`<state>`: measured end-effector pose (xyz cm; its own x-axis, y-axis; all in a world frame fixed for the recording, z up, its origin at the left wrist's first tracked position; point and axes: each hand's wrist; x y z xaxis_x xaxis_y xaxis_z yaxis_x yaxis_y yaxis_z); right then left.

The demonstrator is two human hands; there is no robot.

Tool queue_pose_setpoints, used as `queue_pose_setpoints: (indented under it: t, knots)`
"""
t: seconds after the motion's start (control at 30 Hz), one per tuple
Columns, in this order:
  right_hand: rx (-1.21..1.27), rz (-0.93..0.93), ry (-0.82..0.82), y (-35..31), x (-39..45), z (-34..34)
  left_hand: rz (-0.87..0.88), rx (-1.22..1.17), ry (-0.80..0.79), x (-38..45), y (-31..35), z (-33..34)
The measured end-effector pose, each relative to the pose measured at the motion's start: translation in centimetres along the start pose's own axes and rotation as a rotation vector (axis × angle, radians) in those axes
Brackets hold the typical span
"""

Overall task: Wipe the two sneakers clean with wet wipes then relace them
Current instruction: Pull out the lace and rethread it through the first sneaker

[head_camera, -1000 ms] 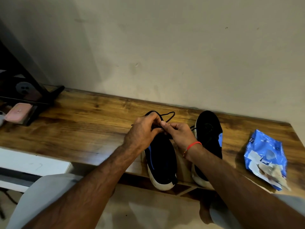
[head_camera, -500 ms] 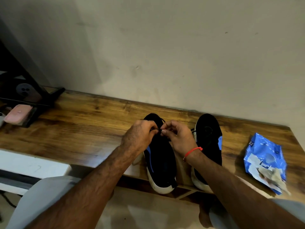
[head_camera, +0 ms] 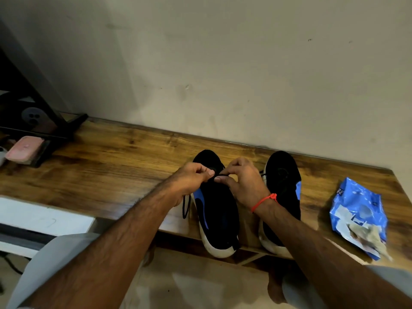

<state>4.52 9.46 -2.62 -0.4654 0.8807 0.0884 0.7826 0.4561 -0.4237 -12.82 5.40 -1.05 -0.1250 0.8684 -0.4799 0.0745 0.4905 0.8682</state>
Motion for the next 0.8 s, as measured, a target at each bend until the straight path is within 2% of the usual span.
queue_pose_setpoints:
  t: [0.2, 0.33, 0.47, 0.63, 0.73, 0.8]
  knots:
    - [0.100, -0.056, -0.174, 0.5, 0.2, -3.4, 0.129, 0.019, 0.145, 0.0, -0.3, -0.5]
    - [0.083, -0.073, -0.210, 1.2, -0.1, -4.7, 0.172, 0.211, 0.263, 0.3, -1.1, -0.5]
    - [-0.013, -0.083, -0.278, 2.0, -0.4, -5.9, 0.200, 0.388, 0.335, 0.9, -2.2, -0.6]
    - [-0.259, -0.106, -0.483, 2.9, -0.6, -6.0, 0.193, 0.567, 0.362, 0.3, -2.0, -0.6]
    - [-0.209, -0.075, -0.423, 3.0, -0.5, -6.0, 0.125, 0.589, 0.333, 0.1, -1.6, -1.0]
    - [-0.106, -0.039, -0.339, 3.1, -0.4, -6.2, 0.085, 0.389, 0.249, -0.3, -0.5, -1.5]
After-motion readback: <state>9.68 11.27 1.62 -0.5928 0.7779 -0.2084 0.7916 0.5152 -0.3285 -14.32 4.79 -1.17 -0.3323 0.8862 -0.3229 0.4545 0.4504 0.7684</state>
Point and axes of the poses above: each hand's wrist, its own x-axis towards the middle knuckle, its own z-axis out of the palm, y = z × x, and after that the axes turned 11 degrees about -x, right-handed
